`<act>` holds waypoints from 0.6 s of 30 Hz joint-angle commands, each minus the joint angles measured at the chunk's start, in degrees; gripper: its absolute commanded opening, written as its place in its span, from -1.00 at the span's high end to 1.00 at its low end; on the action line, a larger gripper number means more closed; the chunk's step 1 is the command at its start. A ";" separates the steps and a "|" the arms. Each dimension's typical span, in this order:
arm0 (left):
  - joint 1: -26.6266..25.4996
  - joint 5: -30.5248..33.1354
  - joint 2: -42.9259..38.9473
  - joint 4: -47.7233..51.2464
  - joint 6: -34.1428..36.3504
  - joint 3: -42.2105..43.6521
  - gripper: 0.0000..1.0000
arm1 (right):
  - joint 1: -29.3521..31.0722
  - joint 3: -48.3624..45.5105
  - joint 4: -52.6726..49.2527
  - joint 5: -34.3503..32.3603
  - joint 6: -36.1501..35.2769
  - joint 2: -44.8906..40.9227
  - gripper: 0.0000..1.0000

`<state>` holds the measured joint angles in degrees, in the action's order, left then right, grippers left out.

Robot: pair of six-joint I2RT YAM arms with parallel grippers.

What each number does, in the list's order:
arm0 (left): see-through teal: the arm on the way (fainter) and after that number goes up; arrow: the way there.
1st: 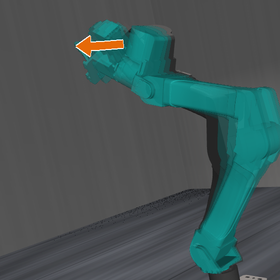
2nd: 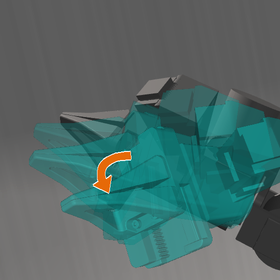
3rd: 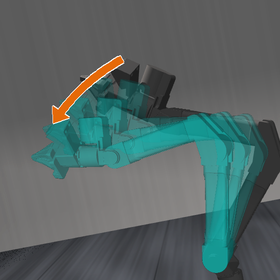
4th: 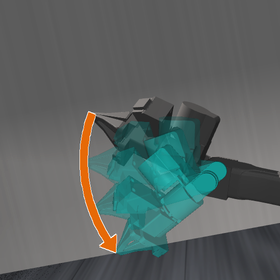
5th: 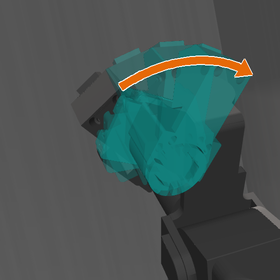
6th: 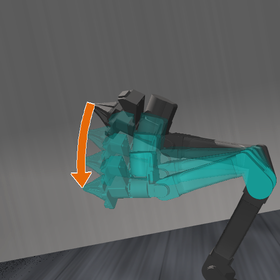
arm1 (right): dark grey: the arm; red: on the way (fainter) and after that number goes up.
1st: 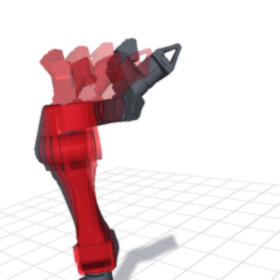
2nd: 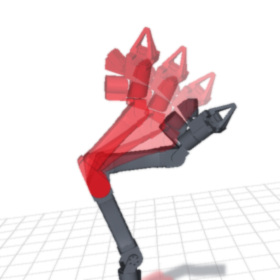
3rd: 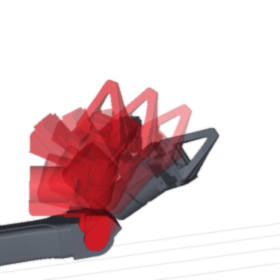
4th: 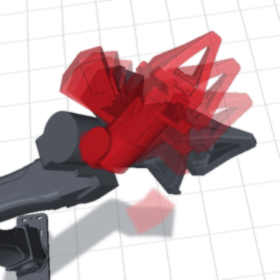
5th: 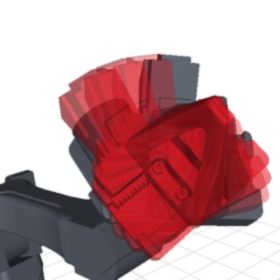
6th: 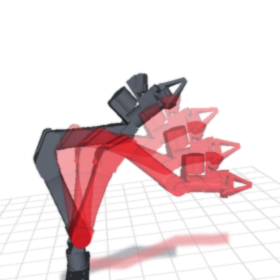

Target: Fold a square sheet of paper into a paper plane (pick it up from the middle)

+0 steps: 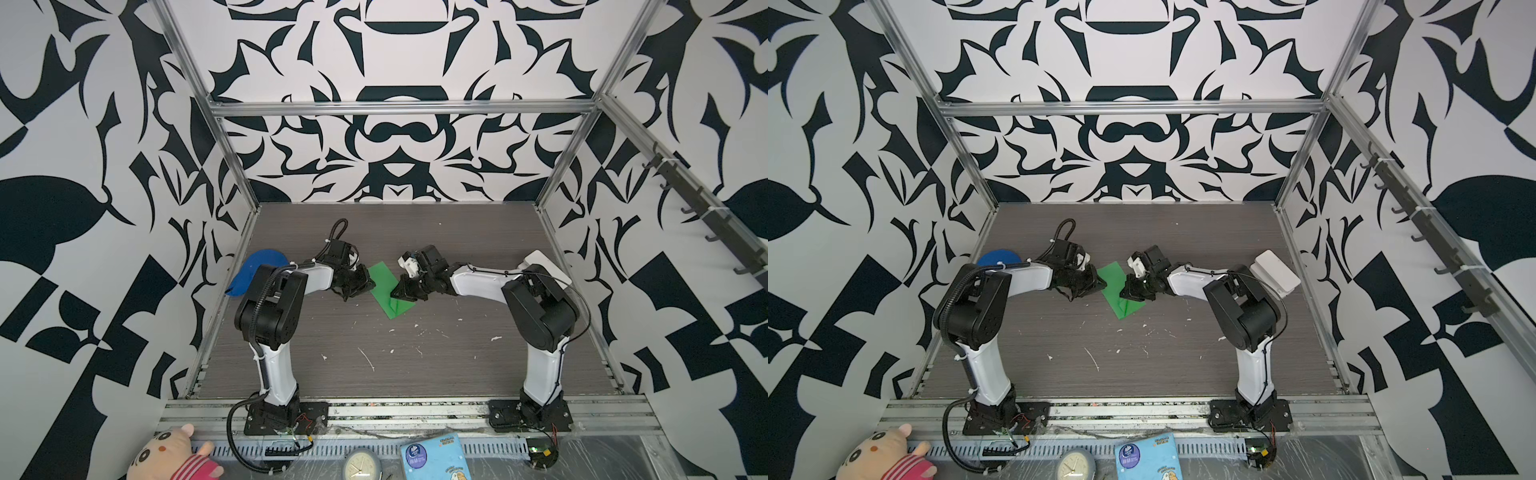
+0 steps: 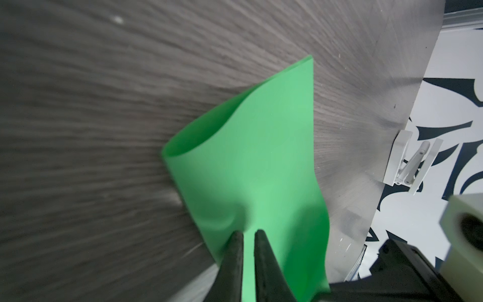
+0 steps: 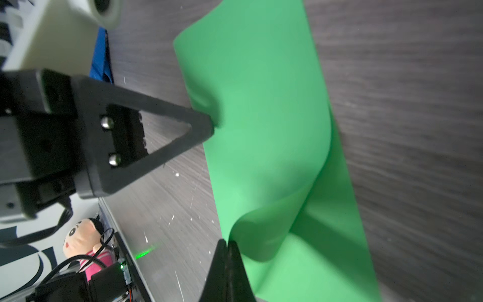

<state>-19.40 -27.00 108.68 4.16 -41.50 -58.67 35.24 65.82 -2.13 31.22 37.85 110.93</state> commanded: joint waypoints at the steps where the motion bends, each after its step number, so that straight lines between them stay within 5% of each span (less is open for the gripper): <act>1: 0.01 -1.78 -0.64 1.56 0.76 -1.51 0.68 | 0.23 2.51 1.28 -0.98 0.41 0.16 0.94; 18: -1.78 0.00 -5.65 1.72 -0.53 2.97 0.72 | 0.88 3.97 -3.11 -2.39 -2.19 -0.02 0.96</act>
<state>-21.17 -28.25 103.35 4.32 -42.59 -55.31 35.79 67.99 -3.79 30.09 37.01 111.61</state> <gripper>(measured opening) 0.142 0.048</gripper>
